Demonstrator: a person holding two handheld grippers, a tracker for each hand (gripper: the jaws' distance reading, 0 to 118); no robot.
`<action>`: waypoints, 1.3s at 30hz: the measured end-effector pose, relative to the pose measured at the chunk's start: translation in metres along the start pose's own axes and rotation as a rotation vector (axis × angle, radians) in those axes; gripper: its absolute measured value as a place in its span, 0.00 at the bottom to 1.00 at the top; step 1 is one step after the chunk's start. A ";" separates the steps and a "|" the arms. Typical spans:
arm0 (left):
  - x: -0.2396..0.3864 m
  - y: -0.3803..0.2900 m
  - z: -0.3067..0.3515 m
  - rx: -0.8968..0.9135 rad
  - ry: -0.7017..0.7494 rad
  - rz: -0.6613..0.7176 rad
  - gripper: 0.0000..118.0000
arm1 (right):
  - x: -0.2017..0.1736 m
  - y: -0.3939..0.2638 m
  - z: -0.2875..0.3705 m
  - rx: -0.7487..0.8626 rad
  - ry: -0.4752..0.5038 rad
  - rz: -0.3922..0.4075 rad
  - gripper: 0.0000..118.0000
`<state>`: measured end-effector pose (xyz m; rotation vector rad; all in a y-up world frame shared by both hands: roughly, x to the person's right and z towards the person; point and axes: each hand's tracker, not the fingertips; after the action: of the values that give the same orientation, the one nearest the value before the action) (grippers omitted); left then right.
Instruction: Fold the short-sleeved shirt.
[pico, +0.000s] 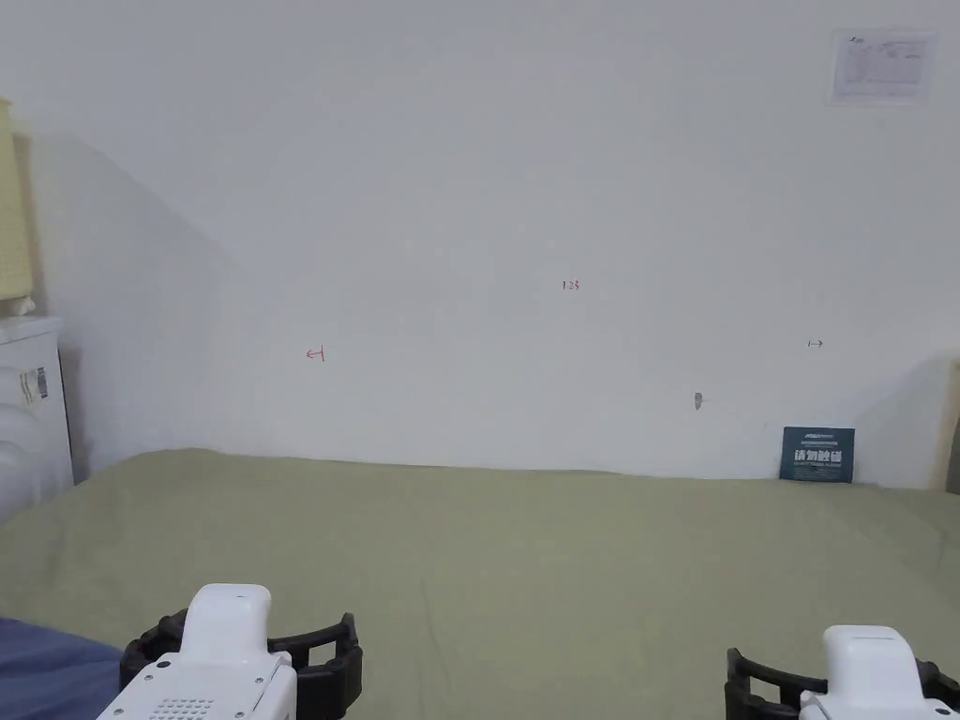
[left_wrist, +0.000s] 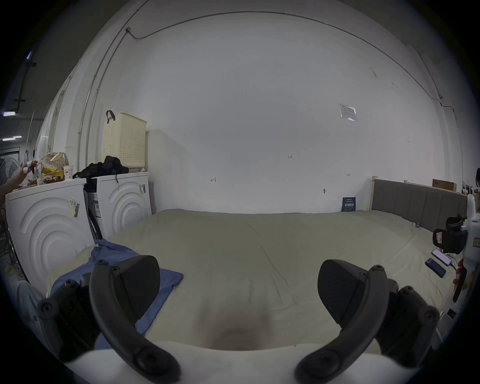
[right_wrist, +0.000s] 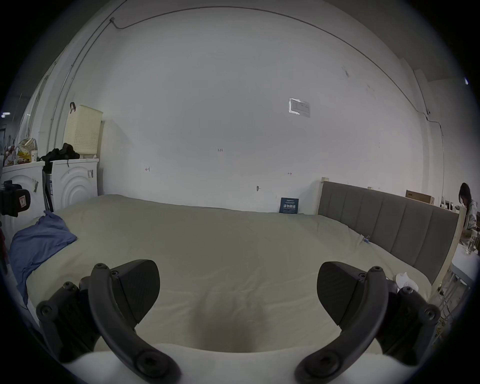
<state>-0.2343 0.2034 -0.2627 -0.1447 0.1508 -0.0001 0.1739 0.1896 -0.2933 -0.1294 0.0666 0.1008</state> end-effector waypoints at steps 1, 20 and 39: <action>0.000 0.000 0.000 -0.003 0.005 0.000 1.00 | -0.001 0.000 0.000 0.006 -0.001 0.001 1.00; 0.005 0.004 0.001 -0.004 0.003 0.010 1.00 | -0.003 0.009 -0.002 -0.013 -0.020 -0.017 1.00; 0.012 0.060 -0.014 0.027 -0.012 -0.003 1.00 | -0.005 0.062 -0.017 -0.018 0.007 -0.046 1.00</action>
<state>-0.2250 0.2606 -0.2870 -0.1184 0.1388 -0.0040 0.1616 0.2477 -0.3176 -0.1490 0.0697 0.0550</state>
